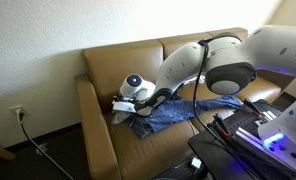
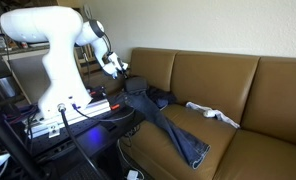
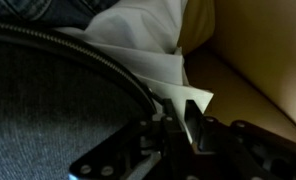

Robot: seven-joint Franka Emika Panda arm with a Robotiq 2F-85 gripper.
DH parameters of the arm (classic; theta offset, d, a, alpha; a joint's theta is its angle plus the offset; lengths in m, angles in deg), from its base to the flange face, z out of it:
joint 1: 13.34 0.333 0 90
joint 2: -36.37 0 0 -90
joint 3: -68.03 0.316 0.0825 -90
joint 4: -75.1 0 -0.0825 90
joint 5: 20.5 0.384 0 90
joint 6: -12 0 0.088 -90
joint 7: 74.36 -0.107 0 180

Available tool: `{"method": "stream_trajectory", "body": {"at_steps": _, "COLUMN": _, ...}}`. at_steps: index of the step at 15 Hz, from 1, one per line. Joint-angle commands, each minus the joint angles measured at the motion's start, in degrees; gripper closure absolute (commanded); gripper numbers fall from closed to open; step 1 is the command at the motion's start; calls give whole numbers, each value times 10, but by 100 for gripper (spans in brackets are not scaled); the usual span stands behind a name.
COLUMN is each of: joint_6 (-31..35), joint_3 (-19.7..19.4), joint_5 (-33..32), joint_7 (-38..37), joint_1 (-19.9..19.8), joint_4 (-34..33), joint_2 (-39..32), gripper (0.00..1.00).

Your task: Move the bag to the right

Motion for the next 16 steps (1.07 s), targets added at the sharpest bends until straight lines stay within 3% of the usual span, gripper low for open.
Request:
{"method": "stream_trajectory", "body": {"at_steps": 1, "joint_6": -25, "joint_3": 23, "joint_5": 43, "joint_7": 48, "joint_1": -19, "joint_4": -4, "joint_2": 0, "gripper": 100}}
{"method": "stream_trajectory", "body": {"at_steps": 5, "joint_6": -99, "joint_3": 56, "joint_5": 59, "joint_7": 67, "joint_1": -42, "joint_4": -20, "joint_2": 10, "gripper": 100}}
{"method": "stream_trajectory", "body": {"at_steps": 8, "joint_6": -142, "joint_3": 60, "joint_5": 66, "joint_7": 59, "joint_1": -49, "joint_4": -25, "joint_2": 24, "gripper": 100}}
{"method": "stream_trajectory", "body": {"at_steps": 11, "joint_6": -120, "joint_3": 59, "joint_5": 73, "joint_7": 40, "joint_1": -52, "joint_4": -10, "joint_2": 55, "gripper": 100}}
{"method": "stream_trajectory", "body": {"at_steps": 15, "joint_6": -59, "joint_3": 21, "joint_5": 79, "joint_7": -12, "joint_1": -45, "joint_4": 40, "joint_2": 124, "gripper": 100}}
{"method": "stream_trajectory", "body": {"at_steps": 16, "joint_6": -60, "joint_3": 14, "joint_5": 75, "joint_7": -17, "joint_1": -43, "joint_4": 48, "joint_2": 136, "gripper": 74}}
